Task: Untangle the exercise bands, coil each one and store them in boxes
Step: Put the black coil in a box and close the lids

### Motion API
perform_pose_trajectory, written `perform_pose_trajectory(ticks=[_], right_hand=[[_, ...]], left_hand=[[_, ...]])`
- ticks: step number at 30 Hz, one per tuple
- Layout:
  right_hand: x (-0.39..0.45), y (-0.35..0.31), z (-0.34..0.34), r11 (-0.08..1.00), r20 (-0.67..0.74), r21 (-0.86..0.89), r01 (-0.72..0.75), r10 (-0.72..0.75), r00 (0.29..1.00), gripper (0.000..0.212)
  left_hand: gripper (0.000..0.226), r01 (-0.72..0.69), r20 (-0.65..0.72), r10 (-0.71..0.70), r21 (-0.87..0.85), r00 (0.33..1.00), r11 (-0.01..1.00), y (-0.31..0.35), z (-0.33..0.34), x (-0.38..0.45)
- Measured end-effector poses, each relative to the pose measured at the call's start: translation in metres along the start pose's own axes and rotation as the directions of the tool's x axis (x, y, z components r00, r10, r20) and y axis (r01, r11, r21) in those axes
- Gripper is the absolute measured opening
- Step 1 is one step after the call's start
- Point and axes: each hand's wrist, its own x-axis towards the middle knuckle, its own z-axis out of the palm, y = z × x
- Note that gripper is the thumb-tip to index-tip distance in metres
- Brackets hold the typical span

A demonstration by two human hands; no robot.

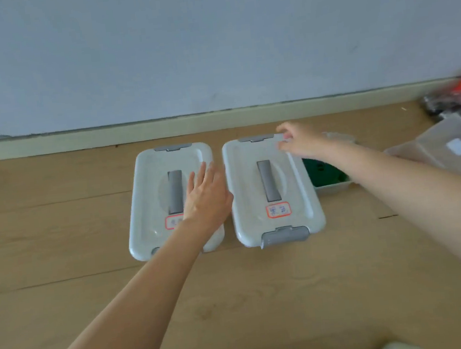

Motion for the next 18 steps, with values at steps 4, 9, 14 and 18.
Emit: perform_pose_trajectory(ticks=[4,9,14,18], right_hand=[[-0.032,0.095,-0.038,0.964,-0.005,0.002,-0.264,0.264,0.964,0.04],[-0.045,0.174,-0.012,0.728,0.018,0.403,-0.555,0.6,0.8,0.042],[-0.013,0.201,0.036,0.216,0.16,0.896,-0.387,0.657,0.737,0.057],[0.007,0.203,0.051,0.048,0.181,0.953,-0.3,0.702,0.689,0.037]], left_hand=[[0.054,-0.141,0.039,0.141,-0.005,0.989,0.99,0.066,0.017,0.017],[0.06,-0.144,0.101,0.144,-0.011,0.984,0.99,0.115,0.051,0.043],[0.075,-0.106,0.177,0.086,0.107,0.98,0.989,0.138,0.085,0.044],[0.077,-0.149,0.207,0.109,0.188,0.972,0.971,0.127,0.085,0.038]])
